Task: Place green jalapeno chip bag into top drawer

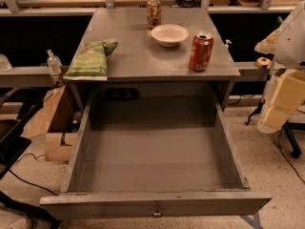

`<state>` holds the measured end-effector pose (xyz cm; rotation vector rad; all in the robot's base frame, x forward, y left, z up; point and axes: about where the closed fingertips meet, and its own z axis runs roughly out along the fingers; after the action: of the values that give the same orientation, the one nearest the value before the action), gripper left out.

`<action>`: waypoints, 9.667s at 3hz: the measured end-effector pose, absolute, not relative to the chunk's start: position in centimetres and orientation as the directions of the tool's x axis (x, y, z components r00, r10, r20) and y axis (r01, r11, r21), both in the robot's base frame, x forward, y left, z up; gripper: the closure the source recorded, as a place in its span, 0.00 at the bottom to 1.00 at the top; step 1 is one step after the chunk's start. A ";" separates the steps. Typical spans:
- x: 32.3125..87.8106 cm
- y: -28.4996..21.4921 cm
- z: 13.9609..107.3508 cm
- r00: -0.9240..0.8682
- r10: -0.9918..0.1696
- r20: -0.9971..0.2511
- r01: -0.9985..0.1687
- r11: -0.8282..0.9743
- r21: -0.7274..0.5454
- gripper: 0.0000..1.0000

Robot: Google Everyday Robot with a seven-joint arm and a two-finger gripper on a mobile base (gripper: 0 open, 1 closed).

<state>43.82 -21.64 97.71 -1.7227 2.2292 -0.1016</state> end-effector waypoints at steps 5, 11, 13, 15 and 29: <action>59.0 -6.1 100.7 0.170 -0.837 -0.521 -0.835 0.159 -0.527 0.00; 74.8 13.2 91.7 0.405 -0.799 -0.444 -0.850 -0.152 -0.504 0.00; 77.8 14.3 88.3 0.359 -0.832 -0.422 -0.882 -0.155 -0.445 0.00; 76.2 17.8 85.8 0.407 -0.803 -0.435 -0.898 -0.265 -0.351 0.03; 49.7 8.6 84.5 0.261 -0.541 -0.799 -0.941 0.042 -0.336 1.00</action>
Offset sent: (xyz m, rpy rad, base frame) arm 0.0692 0.0690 -0.0071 0.2405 -0.2526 0.0894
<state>49.68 8.57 84.51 -1.6215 1.3987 0.5517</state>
